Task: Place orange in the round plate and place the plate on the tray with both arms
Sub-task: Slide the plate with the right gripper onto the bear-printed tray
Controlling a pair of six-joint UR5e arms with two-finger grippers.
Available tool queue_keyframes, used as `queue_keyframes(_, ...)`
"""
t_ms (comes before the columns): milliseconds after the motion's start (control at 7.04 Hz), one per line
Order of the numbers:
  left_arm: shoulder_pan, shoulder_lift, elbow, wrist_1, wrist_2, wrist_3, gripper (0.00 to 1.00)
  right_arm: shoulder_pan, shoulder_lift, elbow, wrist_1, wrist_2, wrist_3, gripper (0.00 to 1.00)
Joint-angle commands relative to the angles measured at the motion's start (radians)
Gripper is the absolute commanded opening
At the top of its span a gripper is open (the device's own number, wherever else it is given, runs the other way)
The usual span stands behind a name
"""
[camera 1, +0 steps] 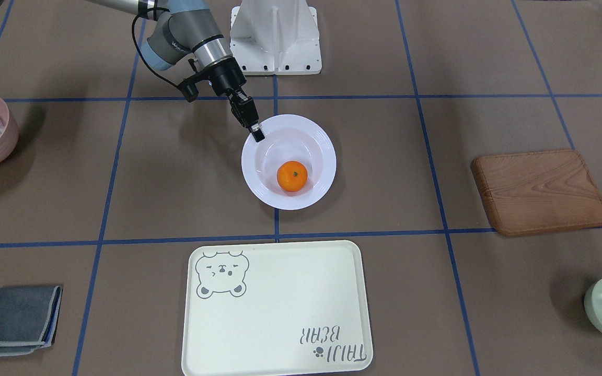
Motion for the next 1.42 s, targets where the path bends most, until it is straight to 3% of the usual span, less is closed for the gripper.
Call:
queue_keyframes(0,-0.005,0.018,-0.019,0.013,-0.031,-0.007,0.99,0.071,0.011,0.004,0.09,0.0,-0.005,0.0)
queue_keyframes(284,-0.008,0.048,-0.053,0.013,-0.029,-0.007,0.99,0.166,0.088,-0.019,0.1,0.0,0.006,0.0)
queue_keyframes(426,-0.008,0.057,-0.054,0.011,-0.031,-0.007,0.99,0.202,0.126,-0.088,0.066,-0.001,0.006,0.0)
queue_keyframes(852,-0.006,0.057,-0.057,0.011,-0.031,-0.007,0.99,0.315,0.402,-0.411,-0.231,-0.003,0.188,0.0)
queue_keyframes(1278,-0.005,0.051,-0.057,0.01,-0.031,-0.007,0.99,0.332,0.56,-0.709,-0.246,-0.02,0.271,0.0)
